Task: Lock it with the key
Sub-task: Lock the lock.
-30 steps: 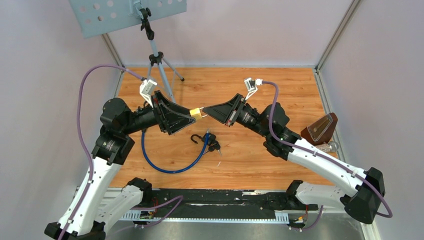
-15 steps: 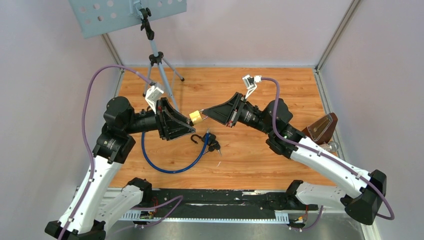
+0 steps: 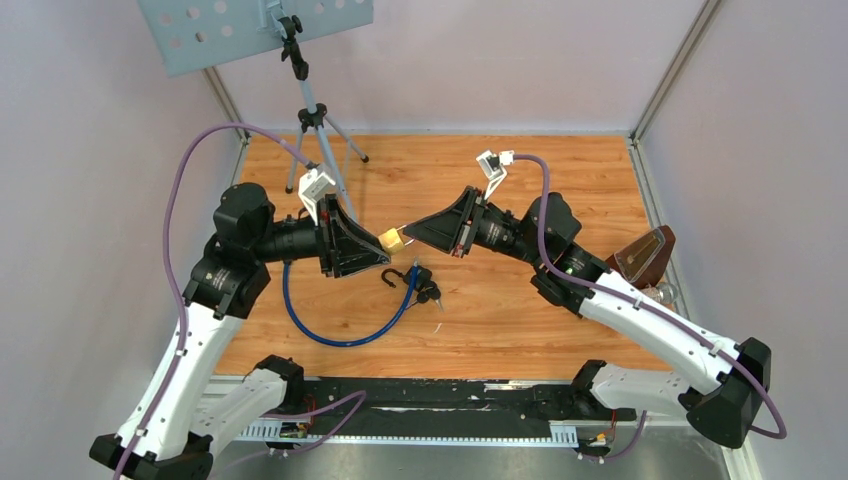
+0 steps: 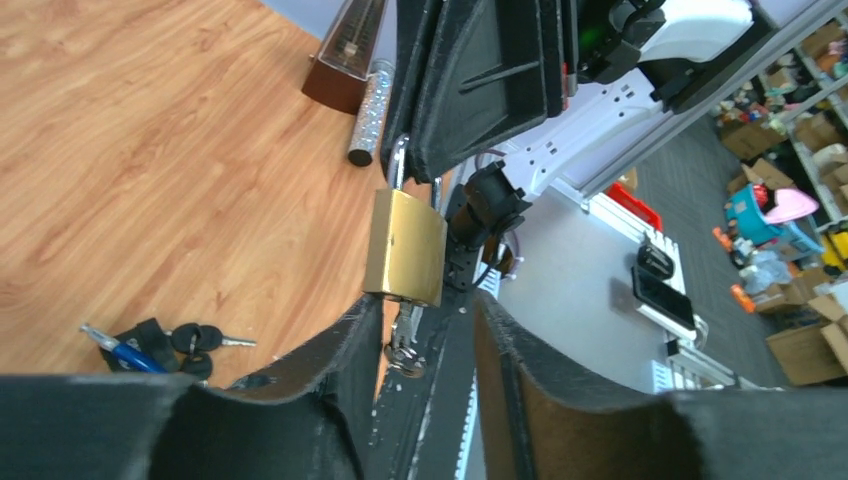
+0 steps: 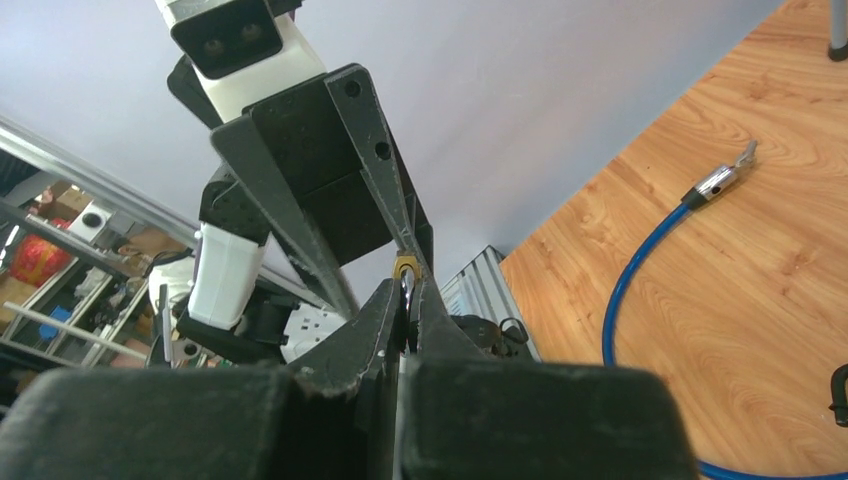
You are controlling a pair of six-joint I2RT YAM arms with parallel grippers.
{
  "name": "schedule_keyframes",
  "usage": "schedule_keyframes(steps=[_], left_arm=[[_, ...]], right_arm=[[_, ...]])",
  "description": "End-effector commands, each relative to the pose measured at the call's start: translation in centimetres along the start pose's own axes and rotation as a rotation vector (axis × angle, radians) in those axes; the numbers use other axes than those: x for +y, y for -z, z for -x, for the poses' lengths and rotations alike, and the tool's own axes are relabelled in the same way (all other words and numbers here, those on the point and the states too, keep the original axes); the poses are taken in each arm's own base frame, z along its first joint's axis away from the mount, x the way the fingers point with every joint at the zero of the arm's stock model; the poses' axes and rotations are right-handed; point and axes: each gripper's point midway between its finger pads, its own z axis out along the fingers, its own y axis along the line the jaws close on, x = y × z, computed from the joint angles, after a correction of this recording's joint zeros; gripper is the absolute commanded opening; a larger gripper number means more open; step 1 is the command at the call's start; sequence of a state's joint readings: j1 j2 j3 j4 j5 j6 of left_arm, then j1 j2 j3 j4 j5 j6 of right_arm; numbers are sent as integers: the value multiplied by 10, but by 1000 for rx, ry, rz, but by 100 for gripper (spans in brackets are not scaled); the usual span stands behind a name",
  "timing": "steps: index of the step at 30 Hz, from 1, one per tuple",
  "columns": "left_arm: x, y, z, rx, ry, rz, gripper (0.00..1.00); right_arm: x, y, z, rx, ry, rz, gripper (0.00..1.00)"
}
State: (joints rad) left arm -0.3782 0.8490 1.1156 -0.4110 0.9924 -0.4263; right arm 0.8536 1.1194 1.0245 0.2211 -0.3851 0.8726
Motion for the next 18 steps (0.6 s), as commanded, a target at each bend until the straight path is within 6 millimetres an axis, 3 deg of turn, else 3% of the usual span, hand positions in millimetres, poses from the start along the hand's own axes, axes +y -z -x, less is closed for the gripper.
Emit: schedule_keyframes(steps=[1, 7, 10, 18], left_arm=[[-7, 3, 3, 14, -61, -18, 40], [-13, 8, -3, 34, -92, -36, 19], [-12, 9, -4, 37, -108, -19, 2], [-13, 12, -5, 47, -150, -17, 0]], right_arm=[[26, 3, 18, -28, 65, 72, 0], [29, 4, 21, -31, 81, 80, 0], [28, 5, 23, -44, 79, 76, 0], [37, 23, 42, -136, 127, 110, 0]])
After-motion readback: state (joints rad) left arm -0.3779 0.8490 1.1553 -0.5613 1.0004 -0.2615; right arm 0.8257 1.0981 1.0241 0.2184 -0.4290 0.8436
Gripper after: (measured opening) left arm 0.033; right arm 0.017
